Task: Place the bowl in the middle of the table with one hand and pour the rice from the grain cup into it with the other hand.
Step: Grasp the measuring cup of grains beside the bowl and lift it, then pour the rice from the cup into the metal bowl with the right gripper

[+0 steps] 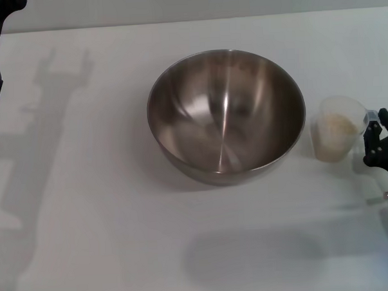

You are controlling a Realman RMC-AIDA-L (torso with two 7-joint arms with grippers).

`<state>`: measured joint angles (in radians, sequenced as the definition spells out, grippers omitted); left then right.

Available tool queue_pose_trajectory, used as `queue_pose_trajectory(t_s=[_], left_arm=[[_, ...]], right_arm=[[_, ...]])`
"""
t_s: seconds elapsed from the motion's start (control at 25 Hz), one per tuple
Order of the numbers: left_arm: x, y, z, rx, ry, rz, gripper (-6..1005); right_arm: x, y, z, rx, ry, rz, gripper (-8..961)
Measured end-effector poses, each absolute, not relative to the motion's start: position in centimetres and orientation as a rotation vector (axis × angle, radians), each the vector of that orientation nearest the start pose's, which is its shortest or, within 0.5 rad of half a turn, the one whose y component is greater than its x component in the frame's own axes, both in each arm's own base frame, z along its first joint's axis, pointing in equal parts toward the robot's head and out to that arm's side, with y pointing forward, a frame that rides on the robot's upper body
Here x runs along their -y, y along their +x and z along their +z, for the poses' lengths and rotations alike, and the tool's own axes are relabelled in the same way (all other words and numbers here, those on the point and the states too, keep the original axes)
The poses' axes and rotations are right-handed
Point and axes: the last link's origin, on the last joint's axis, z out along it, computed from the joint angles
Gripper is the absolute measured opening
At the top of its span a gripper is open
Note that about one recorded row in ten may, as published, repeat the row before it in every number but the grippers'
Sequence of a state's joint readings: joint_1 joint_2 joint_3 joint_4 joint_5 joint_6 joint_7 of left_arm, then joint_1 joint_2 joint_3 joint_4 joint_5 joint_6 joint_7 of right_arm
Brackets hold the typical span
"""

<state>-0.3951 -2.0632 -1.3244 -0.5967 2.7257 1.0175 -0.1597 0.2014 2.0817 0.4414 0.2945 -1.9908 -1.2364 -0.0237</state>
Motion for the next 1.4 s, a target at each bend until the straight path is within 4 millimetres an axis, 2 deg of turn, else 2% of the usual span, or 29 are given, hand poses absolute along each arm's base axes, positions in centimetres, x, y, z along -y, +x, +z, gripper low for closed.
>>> queue_pose_trajectory(t_s=[0.12, 0.2, 0.44, 0.64, 0.72, 0.76, 0.92, 1.04, 1.08, 1.12, 1.16, 1.32, 1.4], left_arm=[[-38.1, -24.4, 2.6, 0.412, -1.501, -0.989, 723], [-38.0, -24.4, 2.6, 0.411, -1.501, -0.990, 723], [-38.0, -24.5, 2.7, 0.411, -1.497, -0.990, 723], [-37.9, -24.6, 2.7, 0.412, -1.495, -0.990, 723], [-37.9, -24.6, 2.7, 0.414, -1.495, -0.992, 723], [-37.9, -24.6, 2.7, 0.414, -1.495, -0.992, 723], [-37.9, -24.6, 2.7, 0.415, -1.495, -0.993, 723], [-38.0, -24.6, 2.7, 0.414, -1.496, -0.994, 723], [-38.0, -24.6, 2.7, 0.414, -1.496, -0.995, 723], [-38.0, -24.4, 2.8, 0.412, -1.495, -0.999, 723], [-38.0, -24.4, 2.8, 0.412, -1.495, -0.999, 723], [-37.9, -24.3, 2.9, 0.409, -1.491, -1.008, 723], [-37.9, -24.3, 2.9, 0.410, -1.491, -1.007, 723]], right_arm=[[-24.4, 35.1, -5.3, -0.594, -1.652, 0.585, 346], [-24.4, 35.0, -5.3, -0.594, -1.652, 0.586, 126], [-24.5, 35.0, -5.1, -0.596, -1.632, 0.593, 17], [-24.4, 35.1, -3.2, -0.561, -1.512, 0.643, 18], [-24.4, 34.7, -1.6, -0.460, -1.456, 0.667, 18], [-24.4, 34.7, -1.6, -0.460, -1.456, 0.667, 18], [-25.2, 33.1, 0.3, -0.229, -1.410, 0.652, 18], [-26.7, 31.3, 1.3, -0.050, -1.390, 0.640, 17], [-27.2, 30.8, 1.4, -0.008, -1.387, 0.640, 17], [-28.4, 29.4, 1.5, 0.080, -1.385, 0.632, 17], [-28.4, 29.4, 1.5, 0.080, -1.385, 0.632, 17], [-31.0, 26.4, 0.6, 0.286, -1.401, 0.559, 17], [-31.3, 25.8, 0.3, 0.327, -1.406, 0.542, 18]])
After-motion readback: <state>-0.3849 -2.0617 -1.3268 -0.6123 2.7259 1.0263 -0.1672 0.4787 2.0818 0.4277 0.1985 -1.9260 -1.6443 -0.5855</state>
